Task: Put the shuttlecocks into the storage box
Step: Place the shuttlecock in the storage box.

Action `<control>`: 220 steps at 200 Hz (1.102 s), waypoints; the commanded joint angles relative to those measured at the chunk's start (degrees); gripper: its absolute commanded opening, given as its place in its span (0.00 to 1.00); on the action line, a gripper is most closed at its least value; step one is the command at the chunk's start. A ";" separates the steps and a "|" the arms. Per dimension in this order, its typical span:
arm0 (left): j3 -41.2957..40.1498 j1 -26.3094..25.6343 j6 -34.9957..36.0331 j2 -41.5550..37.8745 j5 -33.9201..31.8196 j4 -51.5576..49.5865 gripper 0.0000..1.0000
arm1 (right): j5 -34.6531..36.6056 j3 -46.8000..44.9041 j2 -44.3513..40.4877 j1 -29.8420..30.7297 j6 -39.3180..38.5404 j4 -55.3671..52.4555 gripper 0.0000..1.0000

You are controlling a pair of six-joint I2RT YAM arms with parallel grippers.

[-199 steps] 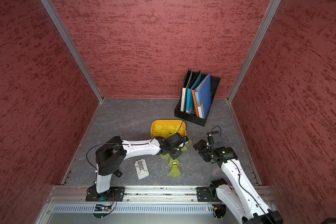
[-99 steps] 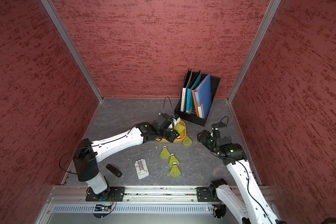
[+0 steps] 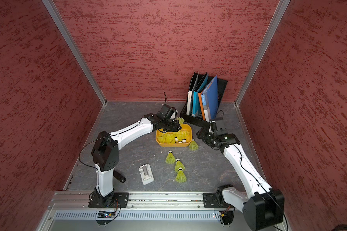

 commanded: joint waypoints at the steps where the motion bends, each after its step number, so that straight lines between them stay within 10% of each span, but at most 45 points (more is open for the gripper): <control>1: 3.02 0.41 -2.90 1.92 1.48 0.70 0.01 | -4.78 2.84 5.03 0.34 -3.45 4.18 0.62; 220: 4.50 -0.15 -5.79 8.06 0.24 0.24 0.02 | -5.93 4.27 9.90 0.33 -4.25 4.46 0.62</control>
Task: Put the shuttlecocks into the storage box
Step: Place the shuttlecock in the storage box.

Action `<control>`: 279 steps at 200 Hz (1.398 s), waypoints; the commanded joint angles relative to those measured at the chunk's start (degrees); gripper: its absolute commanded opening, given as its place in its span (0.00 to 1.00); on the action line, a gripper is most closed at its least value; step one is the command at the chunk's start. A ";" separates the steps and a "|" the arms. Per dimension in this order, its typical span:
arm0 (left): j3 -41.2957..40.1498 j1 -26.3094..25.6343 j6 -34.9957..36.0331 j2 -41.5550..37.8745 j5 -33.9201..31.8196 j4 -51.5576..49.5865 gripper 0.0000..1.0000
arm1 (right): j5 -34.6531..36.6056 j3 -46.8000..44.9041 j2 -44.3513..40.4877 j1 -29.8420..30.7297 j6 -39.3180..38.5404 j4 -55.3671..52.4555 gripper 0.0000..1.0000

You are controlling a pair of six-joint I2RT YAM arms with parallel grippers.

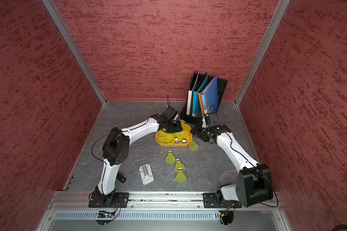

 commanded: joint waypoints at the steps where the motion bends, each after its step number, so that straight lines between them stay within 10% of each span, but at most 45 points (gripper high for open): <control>1: 0.26 -0.50 -0.23 0.38 0.11 -0.62 0.02 | -0.44 0.20 -0.03 0.18 -0.34 1.05 0.62; 122: 0.22 -1.33 -0.89 -0.14 -1.02 -2.76 0.06 | -0.63 1.10 1.36 0.23 -0.16 0.59 0.62; 182: 0.35 -1.35 -0.75 -0.99 -1.25 -3.04 0.41 | -0.67 0.98 1.57 0.23 -0.17 0.58 0.62; 279: -2.15 -1.36 -1.15 -6.01 -1.96 -2.11 0.46 | -0.24 1.25 1.49 0.23 0.04 0.53 0.62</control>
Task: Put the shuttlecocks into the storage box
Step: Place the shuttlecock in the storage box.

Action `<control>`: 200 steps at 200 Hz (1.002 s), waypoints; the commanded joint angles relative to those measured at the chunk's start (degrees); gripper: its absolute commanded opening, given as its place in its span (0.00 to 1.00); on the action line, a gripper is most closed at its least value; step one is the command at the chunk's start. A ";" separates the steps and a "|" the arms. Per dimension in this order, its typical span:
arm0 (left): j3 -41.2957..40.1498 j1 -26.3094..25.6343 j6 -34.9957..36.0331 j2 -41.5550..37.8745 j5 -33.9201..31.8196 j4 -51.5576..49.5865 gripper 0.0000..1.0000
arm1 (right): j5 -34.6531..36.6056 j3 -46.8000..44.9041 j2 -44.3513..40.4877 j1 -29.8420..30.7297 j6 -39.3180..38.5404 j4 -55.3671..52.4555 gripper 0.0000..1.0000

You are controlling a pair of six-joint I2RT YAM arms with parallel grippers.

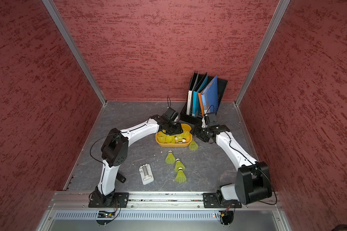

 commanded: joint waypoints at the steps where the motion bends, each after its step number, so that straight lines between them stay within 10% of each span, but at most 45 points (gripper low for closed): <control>1: -0.60 -0.27 -0.10 -3.77 -0.84 0.15 0.46 | -0.16 1.33 0.21 0.23 0.00 0.46 0.62; 98: -0.01 1.10 -0.21 -9.04 -3.24 -4.50 0.51 | 1.66 1.76 -0.41 0.26 -0.87 -1.05 0.62; 175: -6.49 3.22 3.83 -16.19 -2.90 -0.29 1.00 | 5.23 0.33 -3.83 1.92 -4.11 -4.12 0.63; 200: -10.64 4.43 4.74 -19.71 -2.76 1.75 1.00 | 7.88 -1.14 -6.32 3.97 -5.52 -5.83 0.63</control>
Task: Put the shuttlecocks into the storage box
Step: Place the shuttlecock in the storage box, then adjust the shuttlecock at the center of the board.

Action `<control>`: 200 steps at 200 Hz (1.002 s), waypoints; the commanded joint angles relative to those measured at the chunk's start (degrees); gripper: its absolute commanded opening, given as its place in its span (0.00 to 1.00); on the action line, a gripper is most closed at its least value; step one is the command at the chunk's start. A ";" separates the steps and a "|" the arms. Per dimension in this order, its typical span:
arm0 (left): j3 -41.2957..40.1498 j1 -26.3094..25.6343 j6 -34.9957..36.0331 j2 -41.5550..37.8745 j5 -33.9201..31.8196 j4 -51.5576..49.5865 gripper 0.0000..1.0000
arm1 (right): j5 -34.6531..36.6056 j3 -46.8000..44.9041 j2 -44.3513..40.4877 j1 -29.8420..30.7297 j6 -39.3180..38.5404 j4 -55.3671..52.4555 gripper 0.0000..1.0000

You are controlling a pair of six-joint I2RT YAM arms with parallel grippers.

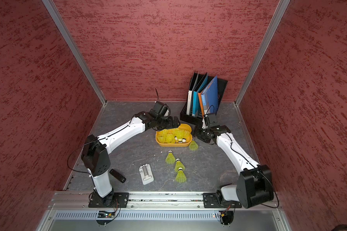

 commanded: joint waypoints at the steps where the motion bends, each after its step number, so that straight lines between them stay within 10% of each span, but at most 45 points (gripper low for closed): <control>1: -3.10 1.36 2.04 -3.45 0.12 3.03 1.00 | 3.94 -1.16 -3.25 2.00 -2.48 -2.51 0.63; 95: -18.54 1.01 1.50 -14.84 2.97 6.23 1.00 | 16.06 -8.23 -9.59 6.55 -1.13 -8.05 0.59; 200: -27.47 -4.65 -1.85 -26.10 -1.58 1.84 1.00 | 5.91 5.69 15.74 -3.42 -4.96 -0.74 0.57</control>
